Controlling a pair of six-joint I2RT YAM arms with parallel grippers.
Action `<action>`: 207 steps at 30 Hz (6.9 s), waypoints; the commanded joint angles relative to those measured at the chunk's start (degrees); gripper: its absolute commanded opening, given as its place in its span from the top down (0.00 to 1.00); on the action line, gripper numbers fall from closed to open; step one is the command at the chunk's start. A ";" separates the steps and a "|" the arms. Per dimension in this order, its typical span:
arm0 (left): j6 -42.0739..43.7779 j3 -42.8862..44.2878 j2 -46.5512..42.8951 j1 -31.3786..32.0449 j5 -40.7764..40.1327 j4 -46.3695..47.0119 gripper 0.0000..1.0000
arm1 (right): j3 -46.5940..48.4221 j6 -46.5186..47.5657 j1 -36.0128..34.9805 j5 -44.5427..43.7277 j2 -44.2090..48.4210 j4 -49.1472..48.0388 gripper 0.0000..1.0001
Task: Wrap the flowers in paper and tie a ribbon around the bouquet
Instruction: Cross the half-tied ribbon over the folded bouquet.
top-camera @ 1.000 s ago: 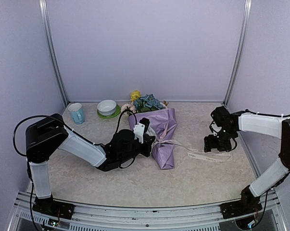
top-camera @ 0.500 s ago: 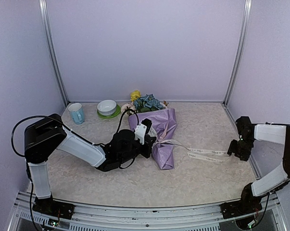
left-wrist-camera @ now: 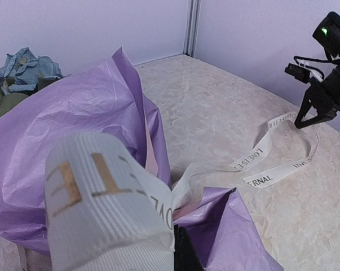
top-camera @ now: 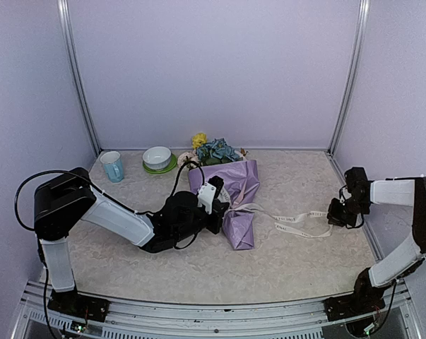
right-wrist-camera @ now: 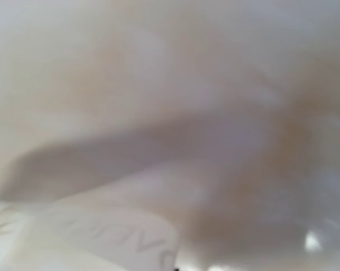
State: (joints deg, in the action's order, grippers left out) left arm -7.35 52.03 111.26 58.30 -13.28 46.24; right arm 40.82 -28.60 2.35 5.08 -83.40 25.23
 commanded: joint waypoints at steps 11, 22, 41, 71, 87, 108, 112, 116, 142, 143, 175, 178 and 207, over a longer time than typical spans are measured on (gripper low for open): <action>7.37 -1.08 -0.28 4.06 -4.53 1.50 1.00 | 53.56 8.04 -41.26 12.89 -11.37 -1.72 1.00; 14.00 0.00 2.51 8.61 -10.09 1.16 1.00 | 86.21 11.48 -57.11 13.40 -37.33 6.03 1.00; 9.29 0.73 3.19 7.90 -6.80 -0.39 1.00 | 92.94 16.26 -57.34 19.26 -38.24 13.75 0.00; 4.71 -2.79 -1.05 -1.38 16.11 -0.58 1.00 | 24.66 82.21 -39.44 43.90 -12.79 -8.66 0.06; 4.49 -1.57 -1.61 -3.60 19.53 -5.32 0.68 | 25.12 80.82 -39.04 47.09 -15.86 -10.70 1.00; -35.35 -14.82 -24.53 -19.44 -4.58 -53.80 0.10 | 22.72 64.80 -37.42 46.94 -16.14 -21.97 1.00; -36.05 -15.85 -20.88 -19.54 -3.63 -54.75 0.13 | 22.54 61.68 -37.50 44.82 -15.97 -24.53 1.00; -36.76 -16.01 -18.29 -19.47 -4.11 -53.66 0.63 | 23.16 59.84 -37.70 44.28 -16.14 -25.34 1.00; 13.41 20.10 -16.44 10.93 16.66 -37.56 1.00 | 29.52 48.80 -35.56 44.76 -20.14 -24.61 1.00; 14.65 22.62 -13.99 11.30 18.06 -37.46 1.00 | 29.48 48.59 -35.21 45.67 -20.18 -24.67 1.00; 31.10 42.47 8.72 14.80 9.58 -41.23 0.01 | 28.32 52.38 -34.08 45.44 -19.26 -22.69 1.00; 31.36 41.73 8.10 14.44 6.13 -41.56 0.01 | 28.31 52.33 -34.08 45.41 -19.35 -22.72 1.00; 40.40 73.18 30.50 18.83 14.34 -94.97 0.01 | 27.98 52.59 -34.14 43.74 -19.18 -21.94 1.00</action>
State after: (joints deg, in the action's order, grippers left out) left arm 31.97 118.93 136.97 76.07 -2.76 -34.83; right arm 69.58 24.34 -32.05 49.08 -102.87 3.18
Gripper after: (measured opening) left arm 0.987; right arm 0.003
